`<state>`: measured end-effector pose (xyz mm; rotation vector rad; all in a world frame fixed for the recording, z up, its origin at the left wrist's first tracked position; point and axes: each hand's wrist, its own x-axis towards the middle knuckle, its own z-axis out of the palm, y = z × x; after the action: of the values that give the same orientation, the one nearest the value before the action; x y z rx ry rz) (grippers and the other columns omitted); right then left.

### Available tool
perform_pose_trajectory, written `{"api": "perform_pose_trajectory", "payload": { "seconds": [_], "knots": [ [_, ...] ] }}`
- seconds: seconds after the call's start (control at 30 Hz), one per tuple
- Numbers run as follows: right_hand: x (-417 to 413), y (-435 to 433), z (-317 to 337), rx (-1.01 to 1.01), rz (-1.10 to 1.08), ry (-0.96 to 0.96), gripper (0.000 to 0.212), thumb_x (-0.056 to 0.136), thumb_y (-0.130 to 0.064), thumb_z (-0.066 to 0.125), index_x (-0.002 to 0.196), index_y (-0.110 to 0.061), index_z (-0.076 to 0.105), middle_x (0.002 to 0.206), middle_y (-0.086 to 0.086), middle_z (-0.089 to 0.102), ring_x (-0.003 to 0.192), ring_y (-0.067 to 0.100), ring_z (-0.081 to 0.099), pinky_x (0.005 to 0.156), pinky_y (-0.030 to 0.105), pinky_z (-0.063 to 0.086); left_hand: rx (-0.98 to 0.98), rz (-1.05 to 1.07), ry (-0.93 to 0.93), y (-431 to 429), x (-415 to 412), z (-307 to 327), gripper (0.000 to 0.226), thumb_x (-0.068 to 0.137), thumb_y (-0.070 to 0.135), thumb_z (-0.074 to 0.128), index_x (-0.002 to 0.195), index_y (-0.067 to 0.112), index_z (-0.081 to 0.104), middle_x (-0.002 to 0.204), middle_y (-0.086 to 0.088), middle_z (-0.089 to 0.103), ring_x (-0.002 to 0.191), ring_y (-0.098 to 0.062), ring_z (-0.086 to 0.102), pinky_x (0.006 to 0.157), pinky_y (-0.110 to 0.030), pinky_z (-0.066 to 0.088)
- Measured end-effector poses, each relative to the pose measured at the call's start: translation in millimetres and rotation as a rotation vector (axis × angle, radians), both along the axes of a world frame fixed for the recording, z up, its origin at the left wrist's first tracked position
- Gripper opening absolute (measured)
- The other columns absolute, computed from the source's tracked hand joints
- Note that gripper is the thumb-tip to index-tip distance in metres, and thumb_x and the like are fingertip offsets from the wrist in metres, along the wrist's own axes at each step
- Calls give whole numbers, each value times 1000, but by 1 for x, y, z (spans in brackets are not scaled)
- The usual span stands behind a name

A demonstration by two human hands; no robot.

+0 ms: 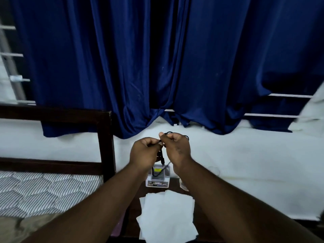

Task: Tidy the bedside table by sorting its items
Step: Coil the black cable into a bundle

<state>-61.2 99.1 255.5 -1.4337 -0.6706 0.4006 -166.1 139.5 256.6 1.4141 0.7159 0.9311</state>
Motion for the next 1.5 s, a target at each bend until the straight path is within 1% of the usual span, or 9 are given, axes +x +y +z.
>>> {"api": "perform_pose_trajectory", "payload": {
  "seconds": [0.2, 0.4, 0.6, 0.77, 0.9, 0.97, 1.17, 1.4, 1.5],
  "knots": [
    [4, -67, 34, 83, -6, -29, 25, 89, -27, 74, 82, -4, 71, 68, -1, 67, 60, 5, 60, 67, 21, 47, 21, -72, 23, -49, 2, 34, 15, 97, 12, 66, 88, 4, 76, 81, -7, 76, 74, -22, 67, 76, -39, 61],
    [-5, -132, 58, 69, -41, -47, 23, 89, -26, 72, 79, -4, 72, 64, -1, 66, 55, 6, 56, 65, 25, 46, 24, -153, 17, -98, 1, 56, 16, 100, 13, 58, 98, 0, 67, 83, -11, 74, 73, -22, 66, 72, -35, 56],
    [-17, -184, 58, -4, -3, -85, 25, 88, -31, 72, 74, -9, 71, 67, 2, 71, 55, 8, 54, 56, 22, 41, 183, -150, 94, -122, -3, 71, 16, 100, 14, 54, 99, 0, 62, 89, -15, 75, 75, -21, 67, 73, -37, 52],
    [-34, -221, 37, -75, 46, -134, 30, 88, -28, 72, 68, -6, 67, 66, 4, 70, 55, 11, 56, 49, 20, 40, 226, -161, 122, -141, -6, 80, 15, 101, 14, 51, 94, 8, 63, 80, -5, 71, 70, -19, 61, 66, -33, 49],
    [-48, -235, 2, -101, 100, -64, 23, 83, -18, 76, 63, -12, 67, 60, 7, 66, 48, 12, 53, 42, 14, 36, 226, -158, 110, -148, -10, 87, 16, 101, 15, 50, 92, 10, 62, 79, -4, 69, 69, -19, 60, 64, -31, 48],
    [-54, -241, -22, -157, 126, -23, 16, 76, -13, 79, 66, -5, 69, 52, 5, 63, 39, 10, 51, 39, 14, 35, 236, -165, 101, -152, -13, 91, 15, 101, 14, 51, 95, 6, 62, 79, -4, 68, 69, -19, 59, 63, -30, 48],
    [-55, -252, -90, -376, 186, -61, 10, 72, -18, 81, 72, -9, 77, 56, 3, 68, 50, 9, 64, 54, 21, 48, 284, -197, 88, -163, -19, 101, 19, 102, 17, 51, 98, 3, 63, 77, -2, 69, 70, -18, 61, 63, -30, 49],
    [-49, -250, -97, -304, 57, 215, 31, 71, -9, 82, 91, 11, 71, 64, 13, 66, 42, 11, 54, 37, 18, 33, 321, -218, 85, -170, -17, 115, 17, 101, 12, 49, 91, 11, 63, 76, -4, 69, 66, -18, 61, 61, -31, 48],
    [-40, -251, -89, -316, 48, 294, 21, 77, -14, 82, 88, -1, 69, 62, 5, 65, 45, 10, 53, 40, 18, 31, 345, -224, 85, -171, -11, 122, 16, 100, 9, 49, 91, 11, 62, 71, -4, 67, 61, -17, 59, 56, -29, 47]
  ]
}}
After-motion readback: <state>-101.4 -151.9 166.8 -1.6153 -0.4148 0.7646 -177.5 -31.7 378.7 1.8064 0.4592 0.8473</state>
